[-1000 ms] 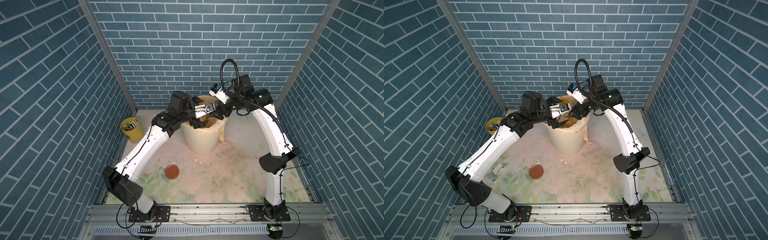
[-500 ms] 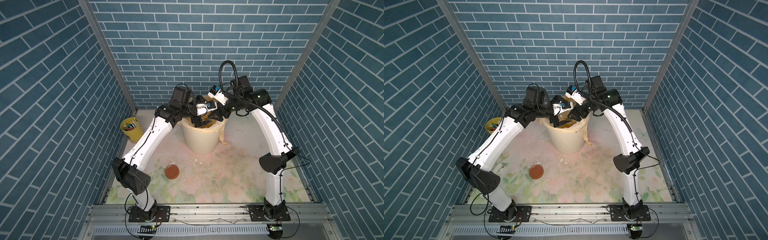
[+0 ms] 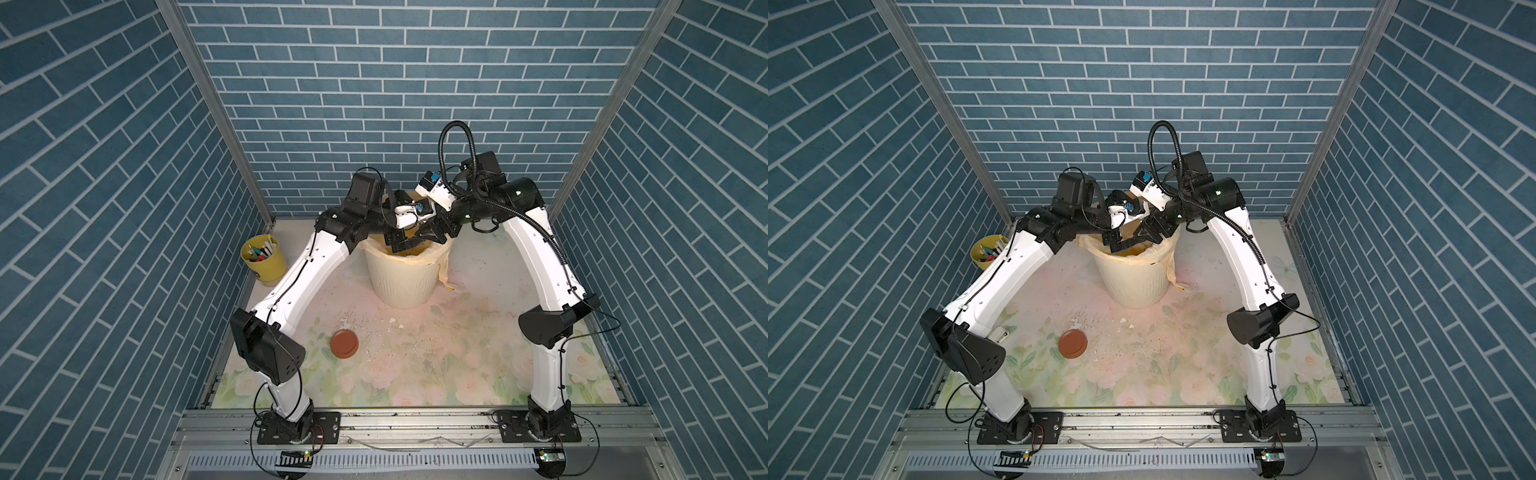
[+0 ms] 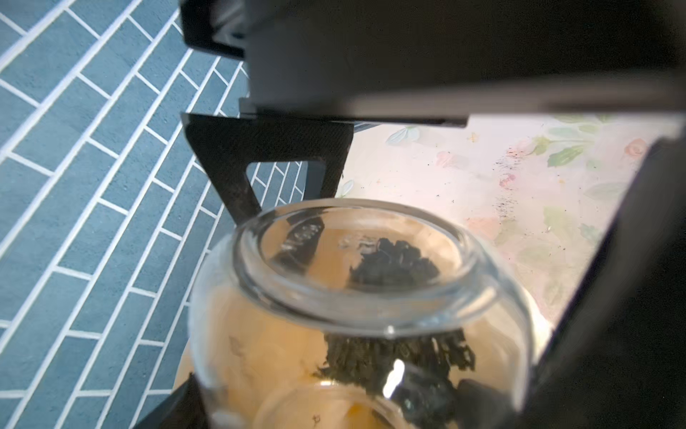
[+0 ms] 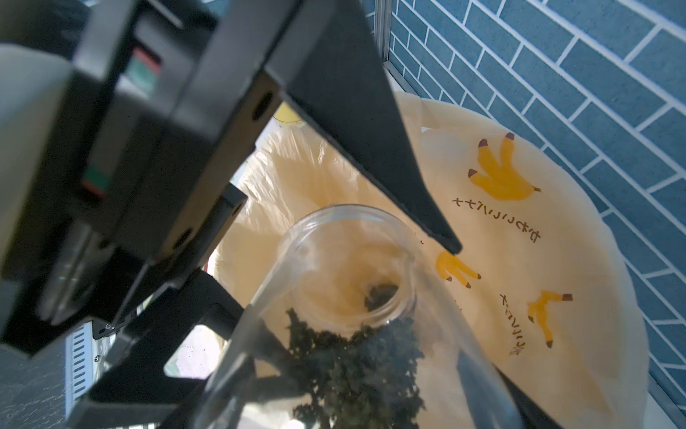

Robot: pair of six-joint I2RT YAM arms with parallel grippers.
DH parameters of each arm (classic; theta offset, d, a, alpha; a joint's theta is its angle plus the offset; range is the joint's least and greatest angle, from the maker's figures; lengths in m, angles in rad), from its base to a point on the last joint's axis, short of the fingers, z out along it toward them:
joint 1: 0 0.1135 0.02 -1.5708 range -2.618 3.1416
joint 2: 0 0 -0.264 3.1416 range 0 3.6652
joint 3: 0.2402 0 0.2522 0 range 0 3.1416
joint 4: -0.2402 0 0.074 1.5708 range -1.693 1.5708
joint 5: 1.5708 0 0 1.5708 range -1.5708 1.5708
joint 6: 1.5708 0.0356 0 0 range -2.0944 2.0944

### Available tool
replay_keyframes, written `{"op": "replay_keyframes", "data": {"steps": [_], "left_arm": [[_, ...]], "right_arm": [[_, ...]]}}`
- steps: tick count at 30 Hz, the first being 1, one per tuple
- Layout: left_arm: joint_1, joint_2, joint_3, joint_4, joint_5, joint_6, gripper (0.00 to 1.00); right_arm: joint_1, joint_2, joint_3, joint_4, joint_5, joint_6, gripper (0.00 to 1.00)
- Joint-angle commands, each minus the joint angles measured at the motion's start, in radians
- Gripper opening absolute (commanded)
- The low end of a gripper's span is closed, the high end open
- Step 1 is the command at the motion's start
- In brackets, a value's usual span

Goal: Empty moldy tea leaves from jars
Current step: Pour the moldy tea leaves from the jar into the trash bin.

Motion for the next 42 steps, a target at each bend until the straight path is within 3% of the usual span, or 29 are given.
{"op": "replay_keyframes", "data": {"steps": [1, 5, 12, 13, 14, 16, 21, 22, 24, 29, 37, 42], "left_arm": [[-0.008, 0.031, 0.02, 0.048, -0.032, -0.029, 0.99], [-0.008, 0.042, 0.033, 0.034, -0.019, -0.03, 0.99], [-0.008, 0.024, -0.003, 0.056, -0.025, -0.025, 0.87], [-0.006, 0.016, -0.013, 0.065, -0.024, -0.022, 0.82], [-0.009, 0.009, -0.024, 0.076, -0.025, -0.021, 0.69], [-0.007, -0.008, -0.053, 0.109, -0.033, -0.03, 0.51], [-0.007, -0.032, -0.086, 0.153, -0.031, -0.03, 0.3], [-0.006, -0.032, -0.087, 0.159, -0.031, -0.032, 0.19], [-0.007, -0.034, -0.093, 0.179, -0.035, -0.04, 0.0], [-0.002, -0.036, -0.101, 0.198, -0.016, -0.055, 0.0], [0.019, -0.057, -0.139, 0.235, 0.012, -0.085, 0.0], [0.047, -0.08, -0.174, 0.286, 0.046, -0.141, 0.0]], "right_arm": [[0.014, -0.023, 0.012, 0.038, -0.082, -0.015, 0.0], [0.015, -0.035, -0.004, 0.039, -0.075, -0.015, 0.0], [0.014, -0.048, -0.018, 0.05, -0.107, -0.005, 0.0], [0.015, -0.046, -0.019, 0.05, -0.108, -0.004, 0.0], [0.016, -0.045, -0.019, 0.052, -0.108, -0.002, 0.0], [0.015, -0.042, -0.021, 0.052, -0.109, -0.001, 0.0], [0.015, -0.039, -0.019, 0.071, -0.098, 0.017, 0.0], [0.015, -0.038, -0.017, 0.075, -0.094, 0.022, 0.0], [0.015, -0.04, -0.017, 0.083, -0.081, 0.031, 0.13], [0.014, -0.054, -0.016, 0.119, -0.02, 0.073, 0.43], [0.001, -0.113, -0.062, 0.157, -0.016, 0.103, 0.81], [-0.014, -0.178, -0.156, 0.194, -0.038, 0.1, 0.93]]}}
